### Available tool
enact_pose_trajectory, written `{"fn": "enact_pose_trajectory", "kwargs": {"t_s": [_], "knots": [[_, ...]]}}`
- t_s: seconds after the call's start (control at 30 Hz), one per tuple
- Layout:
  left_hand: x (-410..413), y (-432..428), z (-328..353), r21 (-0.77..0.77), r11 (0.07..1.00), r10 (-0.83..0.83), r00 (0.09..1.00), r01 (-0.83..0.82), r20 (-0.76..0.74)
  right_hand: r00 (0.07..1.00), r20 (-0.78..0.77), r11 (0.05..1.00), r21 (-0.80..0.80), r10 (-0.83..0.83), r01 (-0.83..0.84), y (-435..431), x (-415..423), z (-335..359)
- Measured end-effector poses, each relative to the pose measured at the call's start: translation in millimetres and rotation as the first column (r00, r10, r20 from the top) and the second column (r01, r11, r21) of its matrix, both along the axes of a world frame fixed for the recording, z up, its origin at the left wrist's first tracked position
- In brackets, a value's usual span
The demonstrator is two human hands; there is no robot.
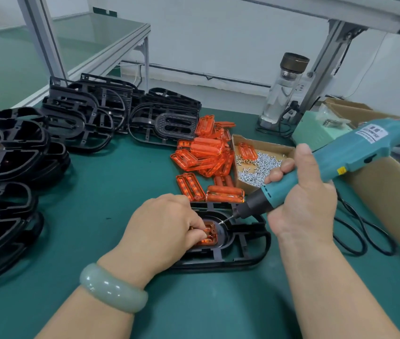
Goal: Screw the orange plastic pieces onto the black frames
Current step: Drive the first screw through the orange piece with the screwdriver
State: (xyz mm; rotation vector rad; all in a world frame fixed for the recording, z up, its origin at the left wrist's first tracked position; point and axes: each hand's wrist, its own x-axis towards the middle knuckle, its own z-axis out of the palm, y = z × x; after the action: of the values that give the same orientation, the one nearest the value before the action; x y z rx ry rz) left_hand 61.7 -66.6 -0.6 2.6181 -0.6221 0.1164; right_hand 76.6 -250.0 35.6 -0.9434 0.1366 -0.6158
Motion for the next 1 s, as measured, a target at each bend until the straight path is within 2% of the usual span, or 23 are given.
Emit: {"fn": "enact_pose_trajectory", "kwargs": {"t_s": [0.43,0.63,1.0], "knots": [[3.6,-0.4,-2.4,-0.041,0.999,-0.035,0.997,0.032,-0.07,0.99,0.019,0.983,-0.124,0.141,-0.138,9.6,0.9,6.8],[3.2,0.2,-3.9,-0.064,0.997,-0.044,0.998,0.04,-0.055,0.991,0.001,0.984,-0.122,0.131,-0.13,13.0,0.1,8.4],[3.4,-0.2,-3.5,-0.07,0.997,-0.035,0.998,0.031,-0.055,0.983,-0.027,0.946,-0.266,0.184,-0.184,19.3,0.2,14.5]]}}
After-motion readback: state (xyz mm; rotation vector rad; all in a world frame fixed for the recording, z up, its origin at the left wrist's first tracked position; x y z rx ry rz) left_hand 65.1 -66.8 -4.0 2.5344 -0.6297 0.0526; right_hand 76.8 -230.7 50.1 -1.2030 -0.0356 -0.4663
